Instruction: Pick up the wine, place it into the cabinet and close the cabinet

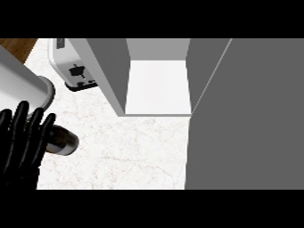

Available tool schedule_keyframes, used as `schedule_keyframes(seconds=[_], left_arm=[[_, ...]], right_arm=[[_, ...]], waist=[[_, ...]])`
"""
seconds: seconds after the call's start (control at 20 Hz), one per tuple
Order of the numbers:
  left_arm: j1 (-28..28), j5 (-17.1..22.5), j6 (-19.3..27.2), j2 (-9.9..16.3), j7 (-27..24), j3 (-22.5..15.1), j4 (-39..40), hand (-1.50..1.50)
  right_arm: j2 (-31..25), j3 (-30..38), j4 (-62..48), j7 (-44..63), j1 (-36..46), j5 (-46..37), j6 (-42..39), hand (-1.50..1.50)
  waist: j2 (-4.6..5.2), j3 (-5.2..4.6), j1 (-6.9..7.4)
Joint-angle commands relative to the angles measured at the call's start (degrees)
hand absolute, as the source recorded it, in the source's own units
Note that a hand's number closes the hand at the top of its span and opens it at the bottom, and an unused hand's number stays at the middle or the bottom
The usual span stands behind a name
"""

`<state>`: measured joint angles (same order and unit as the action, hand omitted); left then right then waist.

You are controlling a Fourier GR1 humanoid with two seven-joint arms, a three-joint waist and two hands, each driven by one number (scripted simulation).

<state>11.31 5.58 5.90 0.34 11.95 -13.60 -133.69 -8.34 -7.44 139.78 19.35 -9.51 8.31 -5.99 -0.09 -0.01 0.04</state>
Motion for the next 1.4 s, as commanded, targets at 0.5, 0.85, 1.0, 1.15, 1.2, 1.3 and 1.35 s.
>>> schedule_keyframes(seconds=[0.5, 0.85, 1.0, 1.15, 1.2, 1.3, 1.35], left_arm=[[-4.4, -4.2, 7.8, 0.1, 12.8, 1.6, -8.7, -1.50], [-0.3, -0.7, 5.7, 0.6, 10.9, 6.5, -9.7, -1.50], [-4.8, 6.8, 4.5, 4.4, 15.9, 17.8, -9.8, -1.50], [-6.9, 7.0, 3.7, 4.6, 14.0, 19.9, -5.7, -1.50], [-3.4, 7.2, 2.6, 3.5, 12.5, 19.1, -7.6, -1.50], [-0.4, 9.4, 0.7, 3.3, 10.2, 21.4, -6.2, -1.50], [2.3, 10.1, -0.8, 2.9, 8.8, 22.1, -7.3, -1.50]], right_arm=[[0.2, -0.5, 8.9, 11.3, 3.4, 0.8, 2.2, -1.50], [0.6, 1.8, 7.3, 12.6, 6.8, 0.4, 2.7, -1.50], [2.5, -2.6, 8.1, 13.4, 6.7, -3.7, 4.4, -1.50], [2.8, -2.3, 10.4, 16.7, 8.5, -3.0, 5.7, -1.50], [2.3, -1.1, 7.9, 16.0, 10.1, -3.0, 5.0, -1.50], [0.4, 4.6, 9.0, 17.8, 11.7, 2.0, 4.5, -1.50], [3.6, -3.2, 7.5, 14.0, 7.5, -5.3, 4.8, -1.50]], waist=[[0.00, 0.02, -0.19], [0.00, -0.01, 0.03], [0.01, -0.03, -0.05], [0.00, -0.04, -0.12], [0.00, -0.03, 0.11], [-0.02, -0.05, 0.22], [-0.06, -0.04, 0.25]])
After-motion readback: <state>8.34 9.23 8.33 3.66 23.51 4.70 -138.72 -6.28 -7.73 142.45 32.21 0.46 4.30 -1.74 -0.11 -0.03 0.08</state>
